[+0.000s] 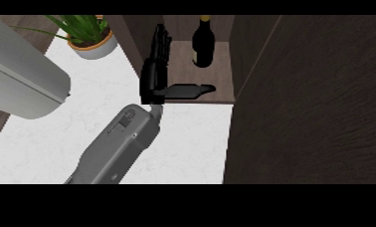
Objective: Pick up the wine, place it into the cabinet and close the cabinet
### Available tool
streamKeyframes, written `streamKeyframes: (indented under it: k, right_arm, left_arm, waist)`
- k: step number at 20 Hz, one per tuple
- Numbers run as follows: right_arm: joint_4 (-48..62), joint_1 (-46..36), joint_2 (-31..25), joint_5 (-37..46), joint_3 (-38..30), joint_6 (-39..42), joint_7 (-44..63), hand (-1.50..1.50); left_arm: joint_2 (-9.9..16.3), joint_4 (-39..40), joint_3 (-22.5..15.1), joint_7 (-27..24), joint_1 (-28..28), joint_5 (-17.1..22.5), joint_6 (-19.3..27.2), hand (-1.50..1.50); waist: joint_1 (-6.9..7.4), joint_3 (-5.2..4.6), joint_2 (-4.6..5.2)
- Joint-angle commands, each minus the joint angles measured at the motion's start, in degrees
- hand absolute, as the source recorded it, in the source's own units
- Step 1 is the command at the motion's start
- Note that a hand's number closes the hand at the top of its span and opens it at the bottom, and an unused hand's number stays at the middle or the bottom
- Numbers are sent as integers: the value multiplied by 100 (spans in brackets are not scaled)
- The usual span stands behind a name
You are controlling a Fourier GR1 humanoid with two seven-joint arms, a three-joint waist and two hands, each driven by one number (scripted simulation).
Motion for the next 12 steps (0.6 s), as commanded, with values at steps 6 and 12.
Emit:
streamKeyframes:
  k: [6, 12]
  right_arm:
    - [-1181, 428, -253, -516, -256, 107, 221, -150]
    - [-1346, 282, -300, -251, 6, 69, 544, -150]
  left_arm:
    - [401, -2505, -752, 503, 1678, -382, 483, -150]
    - [576, -3446, -990, 349, 2676, -538, 521, -150]
  waist:
    - [-80, 5, 41]
    - [-109, -1, 55]
